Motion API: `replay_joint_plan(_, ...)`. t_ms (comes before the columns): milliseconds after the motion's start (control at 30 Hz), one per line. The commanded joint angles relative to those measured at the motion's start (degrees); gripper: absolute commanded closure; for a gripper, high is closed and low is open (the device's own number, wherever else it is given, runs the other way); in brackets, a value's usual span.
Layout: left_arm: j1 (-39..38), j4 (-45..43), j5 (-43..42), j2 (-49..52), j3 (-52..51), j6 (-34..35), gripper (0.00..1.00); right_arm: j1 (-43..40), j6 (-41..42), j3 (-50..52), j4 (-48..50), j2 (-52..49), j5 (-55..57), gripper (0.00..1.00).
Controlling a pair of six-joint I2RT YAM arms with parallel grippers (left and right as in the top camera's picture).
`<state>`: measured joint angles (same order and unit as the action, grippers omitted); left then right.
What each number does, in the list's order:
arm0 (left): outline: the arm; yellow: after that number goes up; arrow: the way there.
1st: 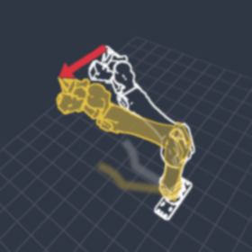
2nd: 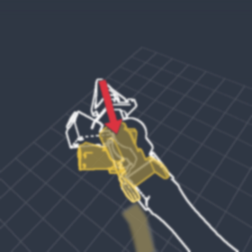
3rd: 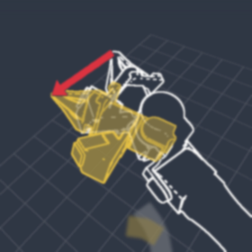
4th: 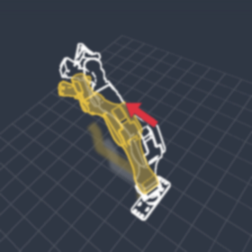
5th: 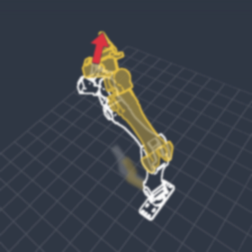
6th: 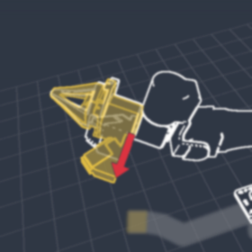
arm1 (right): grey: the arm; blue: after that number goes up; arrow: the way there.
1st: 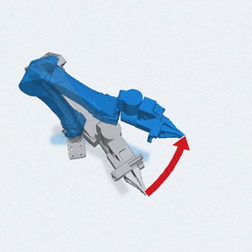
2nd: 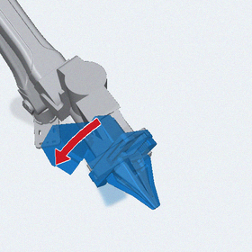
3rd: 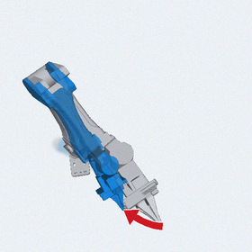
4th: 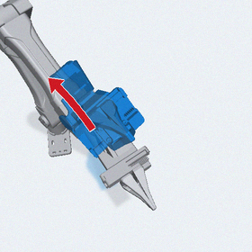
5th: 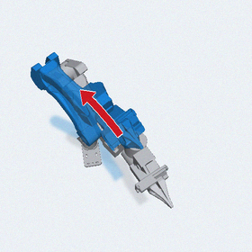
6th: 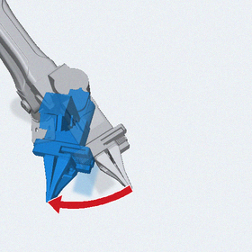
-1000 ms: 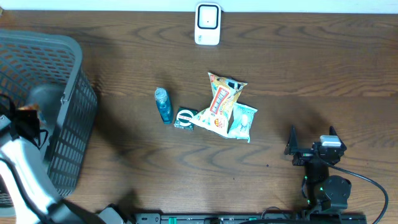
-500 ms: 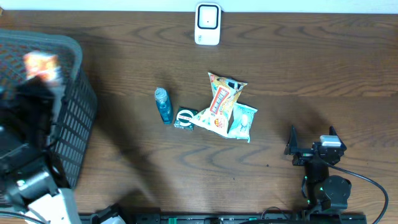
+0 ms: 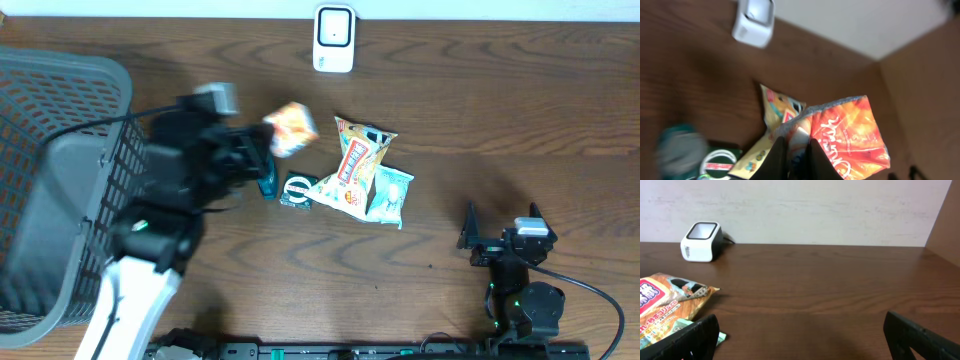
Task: Scan the item barcode
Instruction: 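Lift the orange box out of the basket toward the scanner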
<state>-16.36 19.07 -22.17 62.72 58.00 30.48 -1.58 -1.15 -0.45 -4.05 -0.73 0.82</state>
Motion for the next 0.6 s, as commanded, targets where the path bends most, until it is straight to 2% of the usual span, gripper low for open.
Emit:
replay_joint_plan(0, -8.9, -4.0, 7.1, 6.8, 0.5, -2.4, 0.93, 0.8, -0.9, 0.1, -0.1, 0.3, -0.3, 0.01)
replay_joint_plan(200, -19.0, -17.2, 14.4, 20.3, 0.5, 0.2, 0.93, 0.8, -0.9, 0.1, -0.1, 0.3, -0.3, 0.01)
replay_joint_plan(433, -26.8, -36.4, 14.5, 38.8, 0.5, 0.7, 0.93, 0.8, -0.9, 0.1, -0.1, 0.3, -0.3, 0.01)
replay_joint_plan(567, -29.3, -42.8, 14.5, 45.5, 0.5, 3.6, 0.93, 0.8, -0.9, 0.1, -0.1, 0.3, -0.3, 0.01)
